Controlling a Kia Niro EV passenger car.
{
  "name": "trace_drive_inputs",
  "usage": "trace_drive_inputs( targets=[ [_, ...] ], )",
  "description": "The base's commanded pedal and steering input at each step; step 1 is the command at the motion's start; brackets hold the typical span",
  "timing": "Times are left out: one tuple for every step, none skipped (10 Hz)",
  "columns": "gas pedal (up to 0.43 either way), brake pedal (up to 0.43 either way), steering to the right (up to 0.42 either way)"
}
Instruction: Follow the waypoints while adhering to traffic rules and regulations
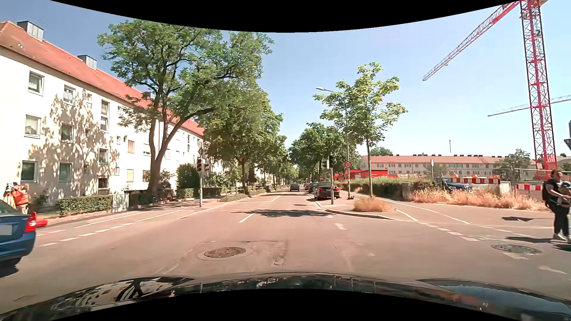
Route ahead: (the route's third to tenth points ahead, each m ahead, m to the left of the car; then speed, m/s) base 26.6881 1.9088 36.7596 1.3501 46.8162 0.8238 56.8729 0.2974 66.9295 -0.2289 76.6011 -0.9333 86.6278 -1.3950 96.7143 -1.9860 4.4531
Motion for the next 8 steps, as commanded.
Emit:
trace_drive_inputs(
  targets=[
    [0.209, 0.0, 0.0],
    [0.209, 0.0, 0.0],
    [0.189, 0.0, 0.0],
    [0.177, 0.0, 0.0],
    [0.177, 0.0, 0.0],
    [0.177, 0.0, 0.0],
    [0.177, 0.0, 0.0],
    [0.177, 0.0, -0.001]
  ],
)
